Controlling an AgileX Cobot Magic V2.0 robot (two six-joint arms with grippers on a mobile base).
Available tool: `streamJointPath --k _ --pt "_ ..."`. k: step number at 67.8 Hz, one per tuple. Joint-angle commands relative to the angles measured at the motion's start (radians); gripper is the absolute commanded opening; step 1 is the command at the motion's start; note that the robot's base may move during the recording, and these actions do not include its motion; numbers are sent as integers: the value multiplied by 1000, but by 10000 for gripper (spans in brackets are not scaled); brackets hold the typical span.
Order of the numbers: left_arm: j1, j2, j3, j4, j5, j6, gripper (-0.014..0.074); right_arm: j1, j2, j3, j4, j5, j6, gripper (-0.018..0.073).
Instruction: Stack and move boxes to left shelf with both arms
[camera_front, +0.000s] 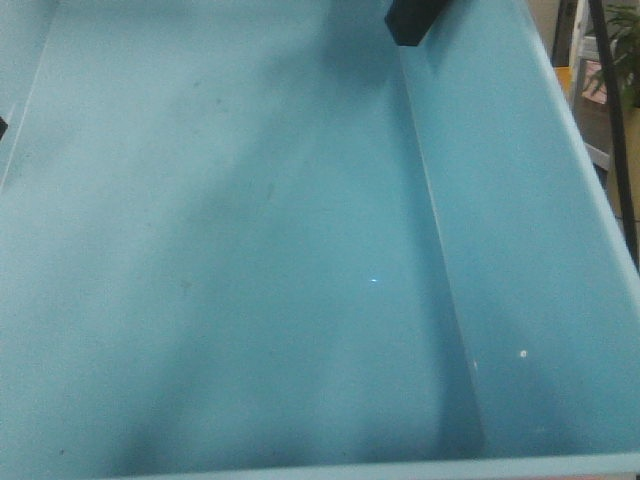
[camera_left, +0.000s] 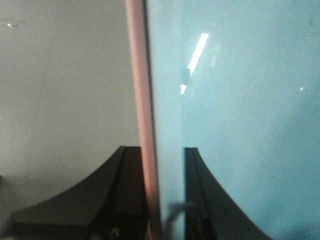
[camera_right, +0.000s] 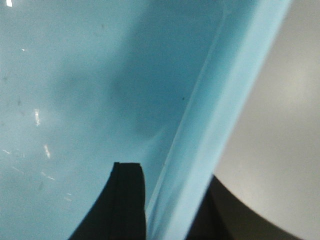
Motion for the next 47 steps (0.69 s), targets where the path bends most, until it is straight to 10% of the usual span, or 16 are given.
streamJointPath --k 1,47 --pt "-19 -20 -49 52 -250 7 -3 28 -38 -36 107 -136 -40 56" --pt "-19 -20 -49 52 -250 7 -3 28 -38 -36 107 -136 -40 56"
